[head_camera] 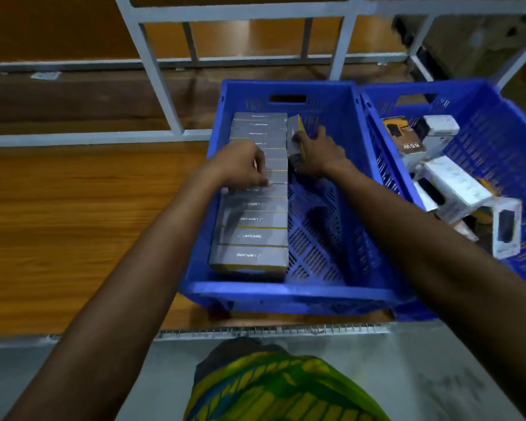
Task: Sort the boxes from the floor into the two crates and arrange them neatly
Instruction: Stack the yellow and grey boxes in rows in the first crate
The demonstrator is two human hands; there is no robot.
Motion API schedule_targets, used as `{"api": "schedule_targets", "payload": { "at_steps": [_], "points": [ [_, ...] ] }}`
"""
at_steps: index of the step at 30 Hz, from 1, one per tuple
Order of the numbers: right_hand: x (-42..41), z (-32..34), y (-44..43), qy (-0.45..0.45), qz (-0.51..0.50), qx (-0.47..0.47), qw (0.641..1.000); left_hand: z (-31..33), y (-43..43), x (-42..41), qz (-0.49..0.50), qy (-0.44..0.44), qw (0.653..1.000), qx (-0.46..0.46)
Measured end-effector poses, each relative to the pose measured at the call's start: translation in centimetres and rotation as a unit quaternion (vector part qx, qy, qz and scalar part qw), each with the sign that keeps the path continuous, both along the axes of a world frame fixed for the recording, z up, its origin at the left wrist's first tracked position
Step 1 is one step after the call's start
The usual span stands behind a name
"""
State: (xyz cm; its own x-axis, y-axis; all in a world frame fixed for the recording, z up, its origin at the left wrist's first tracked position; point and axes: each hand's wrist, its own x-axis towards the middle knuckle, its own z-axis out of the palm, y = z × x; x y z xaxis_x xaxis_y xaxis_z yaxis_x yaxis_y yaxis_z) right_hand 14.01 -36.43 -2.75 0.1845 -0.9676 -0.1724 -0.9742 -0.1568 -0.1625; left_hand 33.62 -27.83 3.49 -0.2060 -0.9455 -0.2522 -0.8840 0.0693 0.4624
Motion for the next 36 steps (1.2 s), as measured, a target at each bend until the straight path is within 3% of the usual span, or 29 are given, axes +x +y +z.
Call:
{"api": "schedule_targets", "payload": {
  "at_steps": [5, 9, 12, 16, 19, 23, 27, 29, 36],
  "points": [
    [0.5, -1.3, -1.2, -0.001, -0.045, -0.064, 0.997, -0.8, -4.9, -0.2, -0.051, -0.020, 0.998, 0.005],
    [-0.3, 0.9, -1.4, -0.032, -0.113, -0.071, 0.990, -0.9, -7.7, -0.6, -0.076, -0.021, 0.997, 0.013],
    [-0.8, 3.8, -0.3, -0.036, -0.105, -0.094, 0.989, -0.5, -8.7, -0.8, -0.089, -0.010, 0.995, -0.031],
    [-1.8, 8.3, 3.2, -0.096, -0.069, -0.132, 0.984, 1.5, -8.0, -0.7, -0.124, 0.052, 0.985, -0.112],
    [-2.5, 11.1, 6.4, -0.168, -0.041, -0.148, 0.974, 3.1, -5.9, -0.1, -0.135, 0.170, 0.972, -0.087],
    [-3.5, 12.4, 10.2, -0.298, -0.003, -0.096, 0.950, 3.9, -2.3, 2.0, -0.119, 0.270, 0.954, -0.052],
    [-3.6, 10.9, 13.7, -0.472, 0.027, 0.032, 0.881, 5.2, 2.3, 4.4, -0.115, 0.252, 0.960, -0.035],
    [-3.4, 9.6, 15.3, -0.511, 0.050, 0.072, 0.855, 5.5, 4.9, 4.9, -0.119, 0.252, 0.960, -0.009],
    [-1.8, 6.6, 18.2, -0.393, 0.195, 0.132, 0.889, 3.5, 11.2, 5.8, -0.090, 0.188, 0.978, 0.026]
  ]
}}
